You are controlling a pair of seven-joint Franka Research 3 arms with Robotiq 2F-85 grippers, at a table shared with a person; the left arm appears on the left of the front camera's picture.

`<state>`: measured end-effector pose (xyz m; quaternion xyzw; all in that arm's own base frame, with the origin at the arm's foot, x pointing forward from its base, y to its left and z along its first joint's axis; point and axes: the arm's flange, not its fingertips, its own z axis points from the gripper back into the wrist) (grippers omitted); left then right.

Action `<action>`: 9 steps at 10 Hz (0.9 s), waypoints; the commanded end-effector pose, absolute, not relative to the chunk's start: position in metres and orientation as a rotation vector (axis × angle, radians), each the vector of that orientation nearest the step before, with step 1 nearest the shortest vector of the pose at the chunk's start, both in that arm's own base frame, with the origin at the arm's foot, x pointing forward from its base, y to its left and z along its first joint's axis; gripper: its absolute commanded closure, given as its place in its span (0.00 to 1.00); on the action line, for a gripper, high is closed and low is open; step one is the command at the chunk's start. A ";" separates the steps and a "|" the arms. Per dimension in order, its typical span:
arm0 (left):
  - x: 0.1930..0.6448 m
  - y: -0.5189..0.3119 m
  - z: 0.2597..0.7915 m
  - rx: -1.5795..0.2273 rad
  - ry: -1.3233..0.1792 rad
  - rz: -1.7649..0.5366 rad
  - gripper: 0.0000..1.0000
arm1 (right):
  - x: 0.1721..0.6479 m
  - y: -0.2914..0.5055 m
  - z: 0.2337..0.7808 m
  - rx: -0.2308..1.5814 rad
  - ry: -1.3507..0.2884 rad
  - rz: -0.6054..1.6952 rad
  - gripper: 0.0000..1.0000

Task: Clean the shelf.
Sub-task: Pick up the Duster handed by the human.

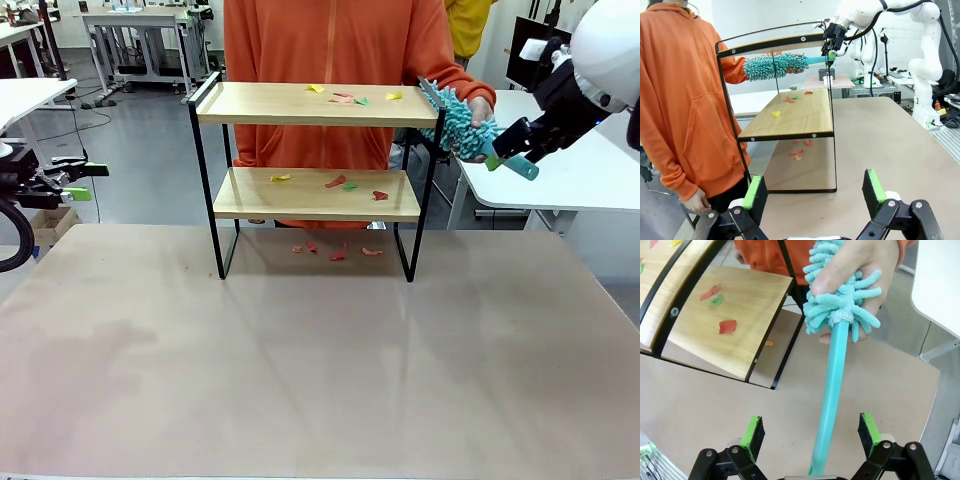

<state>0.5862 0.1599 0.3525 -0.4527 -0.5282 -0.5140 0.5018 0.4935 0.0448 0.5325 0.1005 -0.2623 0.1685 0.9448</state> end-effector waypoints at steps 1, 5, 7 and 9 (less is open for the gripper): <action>0.586 0.160 0.354 -1.093 -1.277 -1.245 0.00 | 0.502 0.043 0.539 0.168 -0.532 0.300 0.00; 0.586 0.160 0.354 -1.093 -1.277 -1.245 0.00 | 0.507 0.031 0.548 0.169 -0.511 0.296 0.57; 0.586 0.160 0.354 -1.093 -1.277 -1.245 0.00 | 0.507 0.032 0.547 0.168 -0.489 0.306 1.00; 0.586 0.160 0.354 -1.093 -1.277 -1.245 0.00 | 0.509 0.034 0.543 0.164 -0.472 0.311 1.00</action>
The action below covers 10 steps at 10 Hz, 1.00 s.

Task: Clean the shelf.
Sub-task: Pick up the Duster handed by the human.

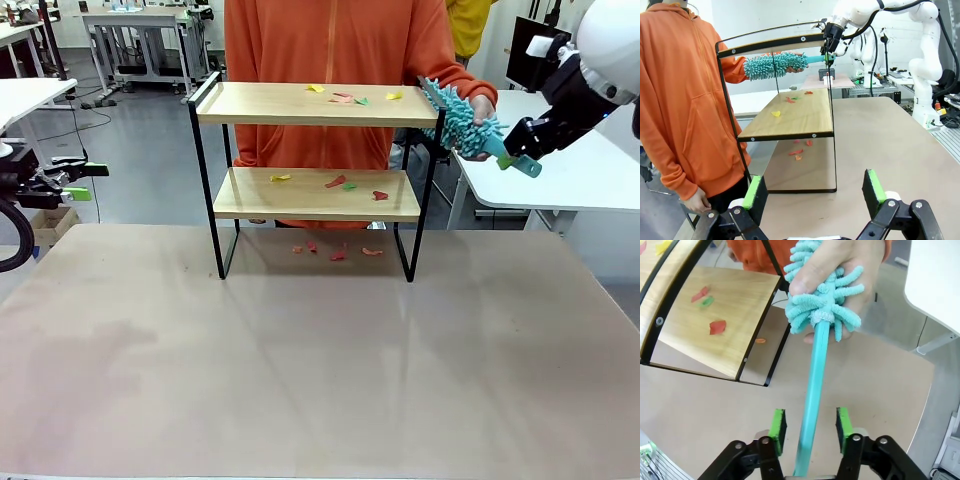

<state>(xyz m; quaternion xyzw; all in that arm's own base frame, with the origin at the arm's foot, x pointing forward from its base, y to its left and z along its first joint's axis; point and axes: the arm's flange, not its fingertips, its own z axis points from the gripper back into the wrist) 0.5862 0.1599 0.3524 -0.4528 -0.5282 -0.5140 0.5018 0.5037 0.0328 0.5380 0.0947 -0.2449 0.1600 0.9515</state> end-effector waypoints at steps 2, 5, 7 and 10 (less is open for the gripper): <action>0.586 0.160 0.354 -1.093 -1.277 -1.245 0.00 | 0.509 0.033 0.544 0.162 -0.471 0.304 0.96; 0.586 0.160 0.354 -1.093 -1.277 -1.245 0.00 | 0.506 0.027 0.554 0.150 -0.470 0.290 1.00; 0.586 0.160 0.354 -1.093 -1.277 -1.245 0.00 | 0.504 0.023 0.559 0.117 -0.452 0.271 1.00; 0.586 0.160 0.354 -1.093 -1.277 -1.245 0.00 | 0.499 0.012 0.572 0.121 -0.469 0.163 1.00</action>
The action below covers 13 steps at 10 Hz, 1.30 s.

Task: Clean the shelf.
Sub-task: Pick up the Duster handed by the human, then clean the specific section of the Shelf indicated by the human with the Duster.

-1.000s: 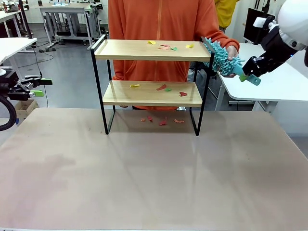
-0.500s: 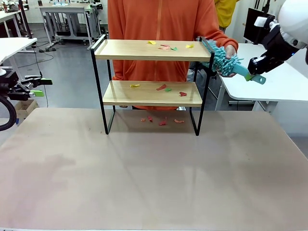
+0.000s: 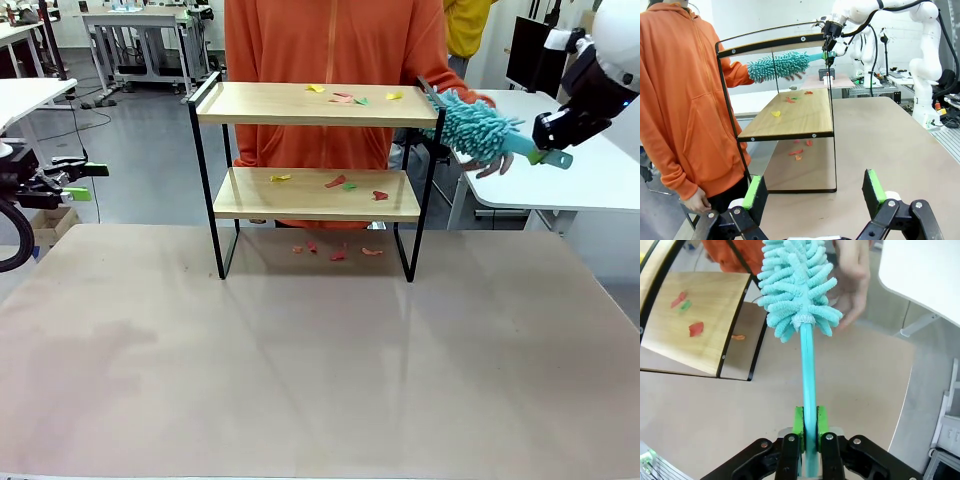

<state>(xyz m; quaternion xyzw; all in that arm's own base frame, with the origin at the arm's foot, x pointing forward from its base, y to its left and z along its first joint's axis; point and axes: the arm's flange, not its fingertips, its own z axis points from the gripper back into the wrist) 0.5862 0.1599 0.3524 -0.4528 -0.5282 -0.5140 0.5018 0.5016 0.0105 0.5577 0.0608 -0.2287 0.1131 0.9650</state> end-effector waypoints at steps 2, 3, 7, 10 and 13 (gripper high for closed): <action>0.586 0.160 0.354 -1.093 -1.277 -1.245 0.00 | 0.503 0.015 0.554 0.121 -0.463 0.265 1.00; 0.586 0.160 0.354 -1.093 -1.277 -1.245 0.00 | 0.503 0.015 0.554 0.121 -0.463 0.265 1.00; 0.586 0.160 0.354 -1.093 -1.277 -1.245 0.00 | 0.503 0.015 0.554 0.121 -0.463 0.265 1.00; 0.586 0.160 0.354 -1.093 -1.277 -1.245 0.00 | 0.503 0.018 0.551 0.126 -0.447 0.245 0.87; 0.586 0.160 0.354 -1.093 -1.277 -1.245 0.00 | 0.497 -0.041 0.557 0.025 -0.439 0.303 0.87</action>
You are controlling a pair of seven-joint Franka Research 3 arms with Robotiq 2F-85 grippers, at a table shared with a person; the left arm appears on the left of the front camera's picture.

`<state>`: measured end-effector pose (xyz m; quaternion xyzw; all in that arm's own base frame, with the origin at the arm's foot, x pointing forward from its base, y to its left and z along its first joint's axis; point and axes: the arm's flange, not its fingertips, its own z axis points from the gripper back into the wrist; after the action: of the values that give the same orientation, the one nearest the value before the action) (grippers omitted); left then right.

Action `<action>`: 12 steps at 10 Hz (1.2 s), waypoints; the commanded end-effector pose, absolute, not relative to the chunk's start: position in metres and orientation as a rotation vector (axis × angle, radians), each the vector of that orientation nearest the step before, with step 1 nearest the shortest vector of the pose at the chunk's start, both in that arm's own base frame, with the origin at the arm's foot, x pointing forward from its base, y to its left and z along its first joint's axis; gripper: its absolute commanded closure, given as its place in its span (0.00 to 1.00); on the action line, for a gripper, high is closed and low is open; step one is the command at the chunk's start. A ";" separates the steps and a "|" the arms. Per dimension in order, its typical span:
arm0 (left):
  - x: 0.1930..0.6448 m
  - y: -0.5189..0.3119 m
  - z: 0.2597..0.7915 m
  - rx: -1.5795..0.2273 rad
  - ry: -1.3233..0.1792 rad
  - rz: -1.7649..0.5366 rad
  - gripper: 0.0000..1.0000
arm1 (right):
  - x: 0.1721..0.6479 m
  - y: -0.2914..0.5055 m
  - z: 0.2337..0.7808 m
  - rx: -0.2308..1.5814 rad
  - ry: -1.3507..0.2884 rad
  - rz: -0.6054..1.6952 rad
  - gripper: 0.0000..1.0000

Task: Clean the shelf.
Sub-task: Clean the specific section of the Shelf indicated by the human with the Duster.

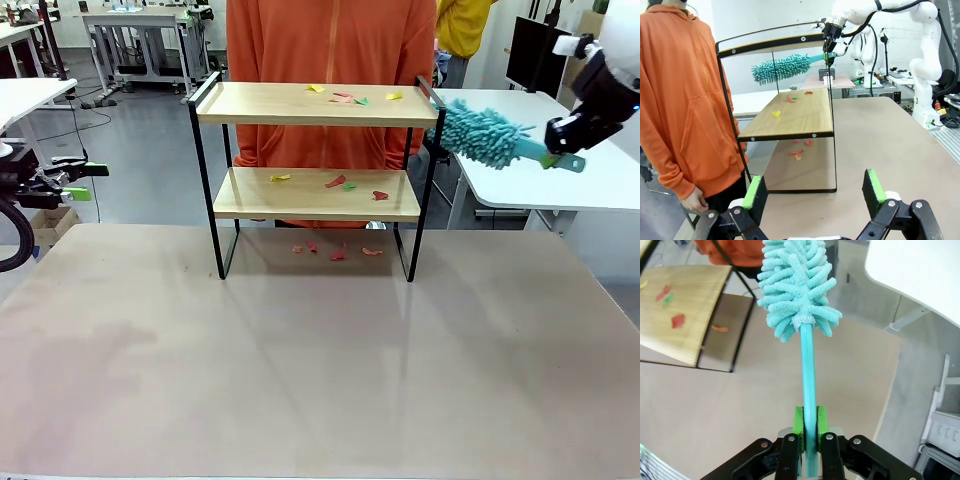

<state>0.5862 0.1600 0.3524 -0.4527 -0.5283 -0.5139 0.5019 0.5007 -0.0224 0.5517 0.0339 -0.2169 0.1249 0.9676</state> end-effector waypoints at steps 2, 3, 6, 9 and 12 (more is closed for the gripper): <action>0.586 0.160 0.354 -1.093 -1.277 -1.245 0.00 | 0.478 -0.084 0.564 0.011 -0.399 0.422 0.87; 0.586 0.160 0.354 -1.093 -1.277 -1.245 0.00 | 0.466 -0.099 0.566 -0.004 -0.386 0.492 0.87; 0.586 0.160 0.354 -1.093 -1.277 -1.245 0.00 | 0.421 -0.133 0.577 -0.030 -0.319 0.725 0.87; 0.586 0.160 0.354 -1.093 -1.277 -1.245 0.00 | 0.373 -0.138 0.585 -0.102 -0.218 1.042 0.87; 0.586 0.160 0.354 -1.093 -1.277 -1.245 0.00 | 0.342 -0.095 0.572 -0.006 -0.151 1.317 0.87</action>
<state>0.5863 0.1600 0.3523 -0.4527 -0.5282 -0.5140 0.5018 0.3508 -0.1079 0.5750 -0.0137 -0.0734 0.5727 0.8163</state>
